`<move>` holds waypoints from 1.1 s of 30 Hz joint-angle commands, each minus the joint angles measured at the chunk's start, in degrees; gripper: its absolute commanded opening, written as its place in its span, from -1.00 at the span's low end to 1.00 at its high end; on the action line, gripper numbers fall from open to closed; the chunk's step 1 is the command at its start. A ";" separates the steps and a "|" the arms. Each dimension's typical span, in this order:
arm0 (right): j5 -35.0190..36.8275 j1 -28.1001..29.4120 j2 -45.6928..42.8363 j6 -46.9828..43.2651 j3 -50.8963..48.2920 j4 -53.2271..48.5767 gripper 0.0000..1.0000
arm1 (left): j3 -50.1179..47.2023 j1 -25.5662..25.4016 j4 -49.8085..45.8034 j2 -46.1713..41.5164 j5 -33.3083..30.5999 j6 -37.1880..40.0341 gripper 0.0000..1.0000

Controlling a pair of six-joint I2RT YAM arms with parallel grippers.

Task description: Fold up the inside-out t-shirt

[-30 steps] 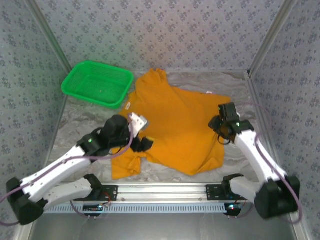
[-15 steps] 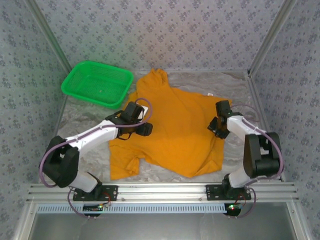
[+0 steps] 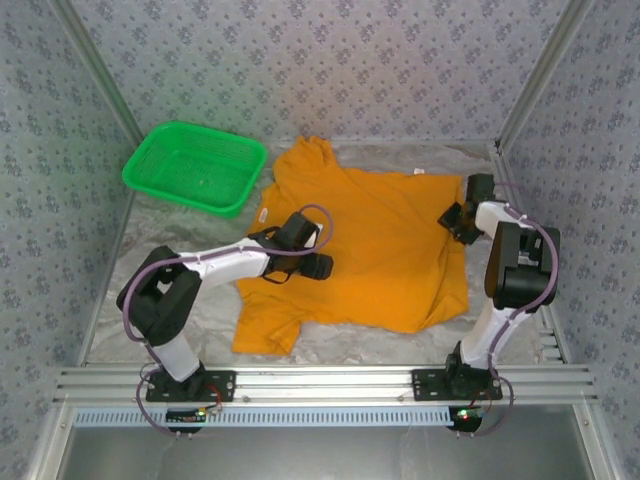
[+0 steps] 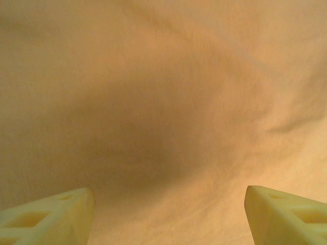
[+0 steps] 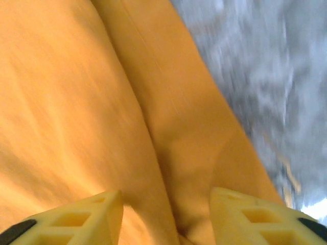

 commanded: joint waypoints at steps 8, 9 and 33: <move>1.78 1.79 -28.12 11.42 -16.14 -24.30 0.12 | 3.22 4.79 -10.92 -4.05 -4.81 -3.47 0.56; 2.12 2.02 -31.01 11.73 -18.42 -26.37 0.08 | 2.63 5.55 -10.70 -4.26 -4.83 -2.55 0.55; 19.92 2.96 -41.68 23.17 -24.98 -47.47 -1.00 | -0.35 9.88 -6.57 -0.85 -2.48 -4.43 0.56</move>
